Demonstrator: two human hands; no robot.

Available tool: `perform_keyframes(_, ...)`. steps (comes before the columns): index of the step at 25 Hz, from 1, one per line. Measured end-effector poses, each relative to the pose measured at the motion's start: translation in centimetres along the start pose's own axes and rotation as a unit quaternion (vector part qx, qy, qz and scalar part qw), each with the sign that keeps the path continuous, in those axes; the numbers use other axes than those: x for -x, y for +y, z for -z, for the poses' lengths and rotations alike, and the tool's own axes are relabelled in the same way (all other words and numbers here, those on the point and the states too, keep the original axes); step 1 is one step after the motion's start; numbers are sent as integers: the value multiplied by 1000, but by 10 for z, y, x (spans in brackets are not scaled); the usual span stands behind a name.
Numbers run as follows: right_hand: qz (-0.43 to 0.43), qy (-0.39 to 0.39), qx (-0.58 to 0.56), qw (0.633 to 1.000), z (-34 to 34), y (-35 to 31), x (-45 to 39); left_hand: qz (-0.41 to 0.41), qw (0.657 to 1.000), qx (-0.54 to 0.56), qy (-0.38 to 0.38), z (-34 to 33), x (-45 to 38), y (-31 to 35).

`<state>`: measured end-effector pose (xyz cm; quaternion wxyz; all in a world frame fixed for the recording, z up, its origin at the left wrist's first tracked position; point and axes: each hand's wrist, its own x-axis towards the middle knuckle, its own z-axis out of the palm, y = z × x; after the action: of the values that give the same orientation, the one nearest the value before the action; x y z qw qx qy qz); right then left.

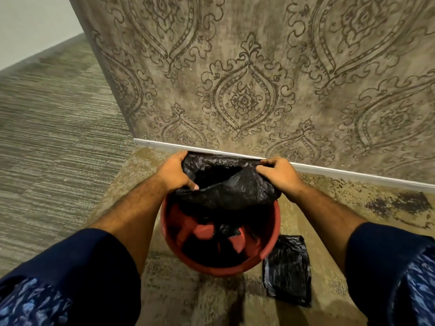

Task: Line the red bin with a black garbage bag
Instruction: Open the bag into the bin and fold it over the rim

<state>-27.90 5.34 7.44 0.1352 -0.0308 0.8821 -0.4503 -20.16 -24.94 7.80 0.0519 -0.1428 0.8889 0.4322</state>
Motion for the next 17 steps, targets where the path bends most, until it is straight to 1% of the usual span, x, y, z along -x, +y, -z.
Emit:
perform_keyframes(3, -37, -74, -21, 996, -7, 6, -10, 24, 999, 3, -43, -4, 2, -9)
perform_keyframes(5, -68, -129, -1, 989, -12, 12, -15, 54, 995, -39, -77, -3, 1, -16)
perform_keyframes(8, -146, -222, -21, 964, -7, 26, -12, 107, 980, -92, -140, 4, 7, -27)
perform_keyframes(10, -159, -288, -29, 944, 6, 39, -6, 134, 974, -79, -166, 10, 15, -36)
perform_keyframes(11, -153, -314, -41, 936, 15, 45, -2, 149, 972, -48, -175, 14, 21, -38)
perform_keyframes(13, -131, -346, -92, 925, 34, 51, 9, 179, 965, 31, -188, 18, 33, -40)
perform_keyframes(14, -120, -353, -108, 922, 44, 52, 17, 190, 961, 49, -194, 21, 40, -39)
perform_keyframes(17, -104, -324, -86, 936, 59, 55, 46, 225, 954, 63, -189, 26, 63, -38)
